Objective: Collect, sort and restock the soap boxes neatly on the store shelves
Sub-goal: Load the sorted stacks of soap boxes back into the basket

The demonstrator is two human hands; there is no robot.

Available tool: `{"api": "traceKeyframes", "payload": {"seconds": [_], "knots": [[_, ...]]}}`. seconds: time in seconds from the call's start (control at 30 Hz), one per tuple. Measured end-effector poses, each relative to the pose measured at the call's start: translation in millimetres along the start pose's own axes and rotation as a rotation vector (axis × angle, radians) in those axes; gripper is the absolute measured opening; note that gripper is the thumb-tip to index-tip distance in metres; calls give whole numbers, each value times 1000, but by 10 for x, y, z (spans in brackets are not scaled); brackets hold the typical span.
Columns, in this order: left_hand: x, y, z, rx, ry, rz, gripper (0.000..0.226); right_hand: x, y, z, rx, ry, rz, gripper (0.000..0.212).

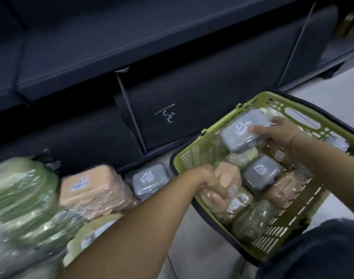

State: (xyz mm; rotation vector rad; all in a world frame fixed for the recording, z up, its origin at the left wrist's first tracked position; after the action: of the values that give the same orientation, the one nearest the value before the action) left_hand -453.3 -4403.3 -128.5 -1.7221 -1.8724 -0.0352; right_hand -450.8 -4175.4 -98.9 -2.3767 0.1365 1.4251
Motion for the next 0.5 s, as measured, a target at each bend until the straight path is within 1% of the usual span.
{"api": "traceKeyframes", "payload": {"seconds": [0.03,0.1,0.13,0.2,0.27,0.33,0.37,0.43,0.47,0.5], "knots": [[1,-5,-118,26,30,-6,83,-158,32,-137,-4,-25,-6,50],[-26,-62,-379,112,111,-66,65,-508,86,-409,2,-77,-19,62],[-57,-122,-550,169,156,-122,56,-700,106,-549,19,-121,-13,61],[-211,-269,-942,275,254,-258,43,-1091,186,-818,25,-225,27,43],[-494,-428,-1388,362,322,-350,41,-1435,355,-1063,-21,-271,86,31],[-934,-565,-1865,431,334,-434,34,-1649,674,-1285,-125,-231,177,23],[-1200,-610,-2079,457,320,-494,30,-1682,906,-1383,-204,-184,238,25],[-1779,-610,-2444,464,271,-654,35,-1520,1451,-1494,-367,-38,351,40],[-2058,-574,-2590,458,246,-750,37,-1354,1752,-1561,-432,40,382,41],[-2308,-531,-2710,459,226,-868,35,-1165,2039,-1645,-476,115,414,37]]}}
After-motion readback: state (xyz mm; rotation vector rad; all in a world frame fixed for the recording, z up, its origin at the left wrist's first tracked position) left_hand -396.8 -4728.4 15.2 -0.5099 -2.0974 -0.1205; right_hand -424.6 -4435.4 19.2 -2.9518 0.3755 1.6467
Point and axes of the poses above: each hand's wrist, its own z-axis towards the middle knuckle, its own y-axis out of the palm, x = y × z, the point moved 5 cm from there along z, towards the middle knuckle, and after that the axes turned 9 degrees about -x, right-handed, at the moved point
